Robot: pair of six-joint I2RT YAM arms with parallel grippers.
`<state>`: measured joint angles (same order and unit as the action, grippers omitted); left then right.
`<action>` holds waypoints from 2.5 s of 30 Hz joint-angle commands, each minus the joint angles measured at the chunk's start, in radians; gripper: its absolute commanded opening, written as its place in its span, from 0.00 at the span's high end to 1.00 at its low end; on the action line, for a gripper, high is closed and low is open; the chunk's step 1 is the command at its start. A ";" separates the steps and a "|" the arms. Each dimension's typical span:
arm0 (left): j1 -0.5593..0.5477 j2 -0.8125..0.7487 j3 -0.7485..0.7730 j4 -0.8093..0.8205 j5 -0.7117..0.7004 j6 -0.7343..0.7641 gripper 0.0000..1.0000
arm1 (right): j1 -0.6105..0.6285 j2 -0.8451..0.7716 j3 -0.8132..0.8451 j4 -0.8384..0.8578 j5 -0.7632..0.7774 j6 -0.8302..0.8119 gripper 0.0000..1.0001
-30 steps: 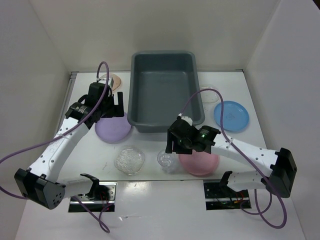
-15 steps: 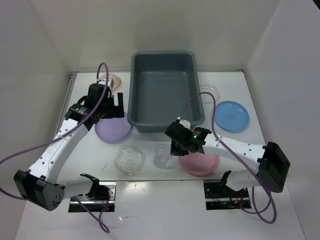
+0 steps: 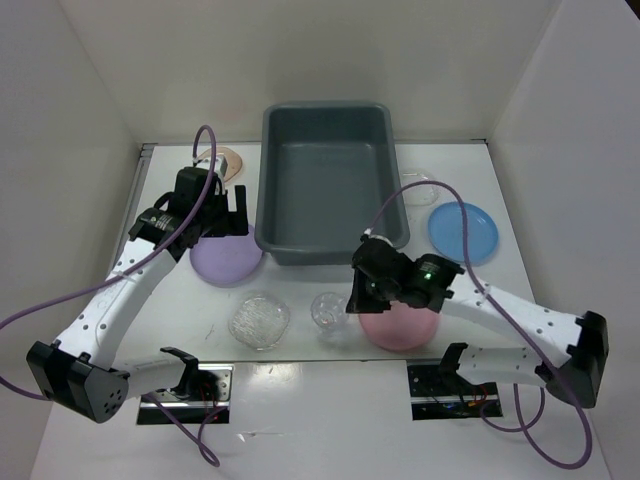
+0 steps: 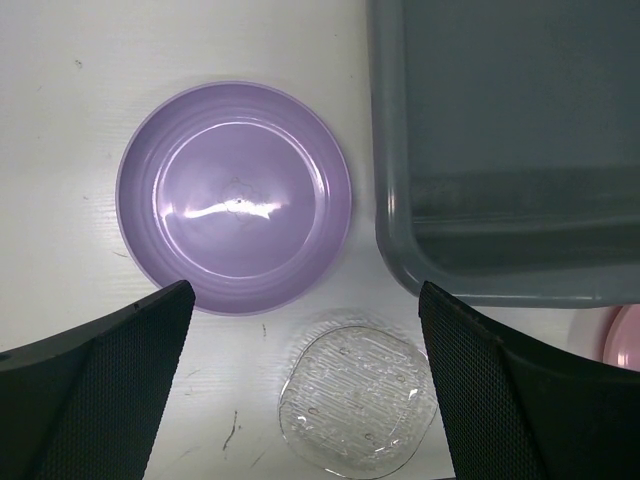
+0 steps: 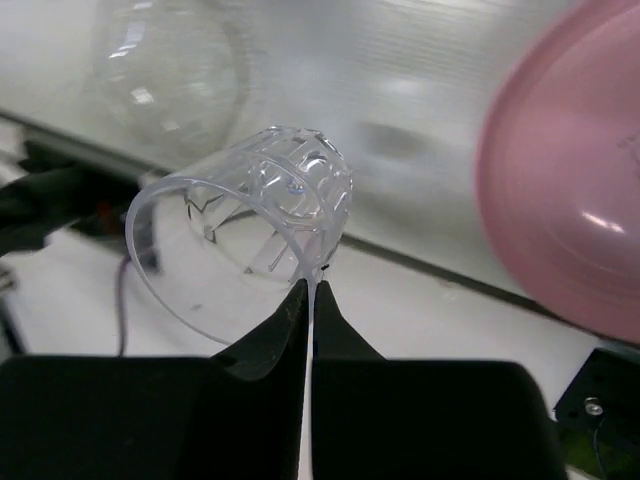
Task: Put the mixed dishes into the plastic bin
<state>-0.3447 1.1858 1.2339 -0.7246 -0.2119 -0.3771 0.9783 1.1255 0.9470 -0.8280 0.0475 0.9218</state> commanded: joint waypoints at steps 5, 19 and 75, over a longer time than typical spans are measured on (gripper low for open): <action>-0.002 -0.015 0.004 0.034 0.005 -0.008 0.00 | -0.006 -0.067 0.489 -0.094 -0.032 -0.116 1.00; -0.002 -0.048 -0.016 0.025 -0.023 -0.008 0.00 | -0.492 0.411 0.710 0.078 0.111 -0.417 1.00; 0.409 0.437 -0.269 0.198 -0.028 -0.263 0.47 | -0.590 0.324 0.704 -0.002 0.124 -0.528 0.40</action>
<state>0.0624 1.6226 0.9688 -0.5621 -0.2943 -0.6334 0.3939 1.4876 1.6157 -0.8021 0.1680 0.4164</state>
